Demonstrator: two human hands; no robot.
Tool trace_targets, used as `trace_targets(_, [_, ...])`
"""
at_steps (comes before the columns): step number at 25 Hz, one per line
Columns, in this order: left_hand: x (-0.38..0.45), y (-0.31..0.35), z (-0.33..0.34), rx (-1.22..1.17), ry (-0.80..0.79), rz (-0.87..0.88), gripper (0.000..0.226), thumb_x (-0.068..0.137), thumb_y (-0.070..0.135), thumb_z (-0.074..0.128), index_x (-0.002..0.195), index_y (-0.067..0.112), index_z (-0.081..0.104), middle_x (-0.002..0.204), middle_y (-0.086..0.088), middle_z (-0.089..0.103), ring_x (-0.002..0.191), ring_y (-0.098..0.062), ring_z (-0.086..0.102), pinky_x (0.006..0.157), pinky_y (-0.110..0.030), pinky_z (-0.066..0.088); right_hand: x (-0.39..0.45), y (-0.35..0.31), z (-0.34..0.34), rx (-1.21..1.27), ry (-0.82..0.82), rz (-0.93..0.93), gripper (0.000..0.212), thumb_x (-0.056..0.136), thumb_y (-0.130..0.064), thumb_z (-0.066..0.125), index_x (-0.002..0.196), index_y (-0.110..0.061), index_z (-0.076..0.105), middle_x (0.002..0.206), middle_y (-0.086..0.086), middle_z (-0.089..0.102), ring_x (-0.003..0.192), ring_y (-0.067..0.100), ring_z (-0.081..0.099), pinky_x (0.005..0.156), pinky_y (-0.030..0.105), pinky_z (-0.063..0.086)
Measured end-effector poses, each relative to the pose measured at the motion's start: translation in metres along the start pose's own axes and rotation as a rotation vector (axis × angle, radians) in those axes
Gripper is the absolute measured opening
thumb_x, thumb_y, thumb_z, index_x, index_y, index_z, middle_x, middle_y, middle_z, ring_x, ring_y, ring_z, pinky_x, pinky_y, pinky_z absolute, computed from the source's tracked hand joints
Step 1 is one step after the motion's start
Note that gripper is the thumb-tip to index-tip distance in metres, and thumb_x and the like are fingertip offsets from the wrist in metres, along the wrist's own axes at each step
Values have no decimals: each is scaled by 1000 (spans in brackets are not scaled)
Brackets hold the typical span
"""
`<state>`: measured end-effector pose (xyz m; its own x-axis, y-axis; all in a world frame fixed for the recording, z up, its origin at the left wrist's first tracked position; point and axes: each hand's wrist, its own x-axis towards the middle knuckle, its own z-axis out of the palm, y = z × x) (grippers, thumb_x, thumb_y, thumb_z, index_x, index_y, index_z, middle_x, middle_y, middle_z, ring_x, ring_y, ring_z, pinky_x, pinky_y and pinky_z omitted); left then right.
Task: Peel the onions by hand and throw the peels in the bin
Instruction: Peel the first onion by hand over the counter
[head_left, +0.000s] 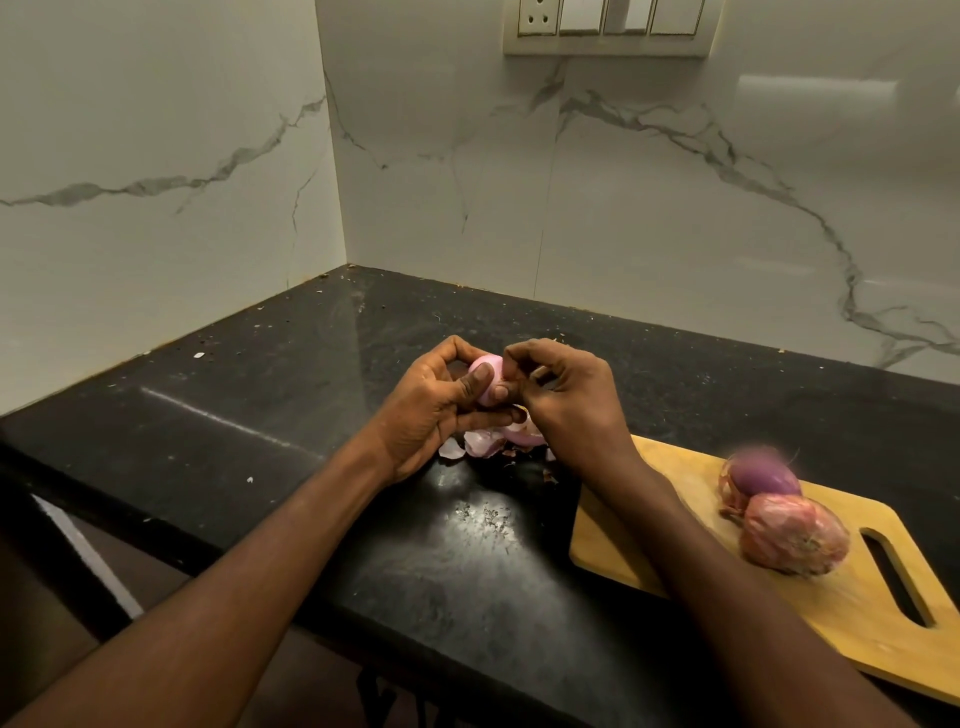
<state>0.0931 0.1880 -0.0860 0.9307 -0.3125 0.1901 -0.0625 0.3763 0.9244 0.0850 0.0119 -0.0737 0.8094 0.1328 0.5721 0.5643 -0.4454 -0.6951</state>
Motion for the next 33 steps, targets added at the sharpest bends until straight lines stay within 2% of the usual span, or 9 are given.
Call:
trace_targets(3, [-1, 0, 0, -9, 4, -14, 20, 96, 10, 59, 113, 4, 53, 93, -17, 70, 83, -24, 74, 79, -46, 65, 2, 0, -1, 15, -28, -14, 26, 87, 10, 69, 91, -15, 75, 87, -3, 70, 78, 1, 63, 67, 12, 50])
trace_targets(7, [0, 0, 0, -89, 35, -23, 26, 94, 13, 61, 116, 4, 53, 102, -23, 69, 87, -28, 75, 77, -43, 66, 1, 3, 4, 2, 12, -28, 19, 90, 7, 67, 92, -10, 75, 88, -2, 71, 82, 12, 67, 71, 27, 59])
trace_targets(11, [2, 0, -2, -170, 74, -13, 31, 93, 13, 61, 121, 5, 51, 117, -28, 66, 99, -34, 75, 84, -48, 64, -1, 2, 5, -2, 103, -11, 17, 91, -4, 75, 105, -14, 76, 96, -6, 75, 90, 4, 70, 78, 21, 59])
trace_targets(15, [2, 0, -1, -159, 47, -24, 32, 92, 8, 61, 122, 5, 50, 111, -24, 69, 95, -28, 75, 90, -51, 60, -2, 2, 8, 5, 123, 54, 14, 87, -5, 80, 97, -15, 77, 92, -4, 75, 87, 8, 72, 77, 26, 62])
trace_targets(19, [0, 1, 0, -138, 9, -29, 37, 89, 6, 62, 124, 3, 49, 105, -22, 70, 97, -29, 75, 88, -45, 63, -1, -1, 6, 62, 129, 95, 17, 89, 3, 72, 89, -12, 77, 89, -3, 75, 82, 7, 71, 70, 21, 59])
trace_targets(23, [-1, 0, 0, -107, 3, -31, 39, 89, 4, 63, 126, 3, 48, 106, -23, 71, 96, -27, 75, 80, -37, 65, -3, 0, 8, 80, 63, 104, 25, 86, 12, 67, 93, -9, 78, 91, 1, 74, 85, 11, 70, 71, 23, 60])
trace_targets(26, [0, -1, -1, -115, 18, -11, 40, 90, 5, 64, 127, 3, 48, 110, -24, 69, 99, -28, 74, 85, -41, 64, -2, 1, 11, 29, 71, 47, 34, 81, 18, 59, 97, -7, 77, 92, 3, 73, 87, 15, 69, 74, 24, 60])
trace_targets(29, [2, -1, -1, -147, 54, 0, 42, 87, 4, 66, 125, 3, 49, 117, -26, 68, 104, -33, 73, 86, -44, 64, -1, 2, 12, 43, 111, 50, 36, 84, 17, 59, 99, -10, 77, 93, 1, 73, 88, 10, 68, 75, 21, 58])
trace_targets(33, [2, 0, -1, -174, 81, 6, 41, 83, 3, 70, 117, 6, 49, 114, -25, 72, 105, -40, 73, 81, -42, 65, -2, 1, 11, 21, 128, 37, 23, 91, 5, 68, 97, -16, 72, 91, -5, 71, 87, 10, 69, 74, 32, 61])
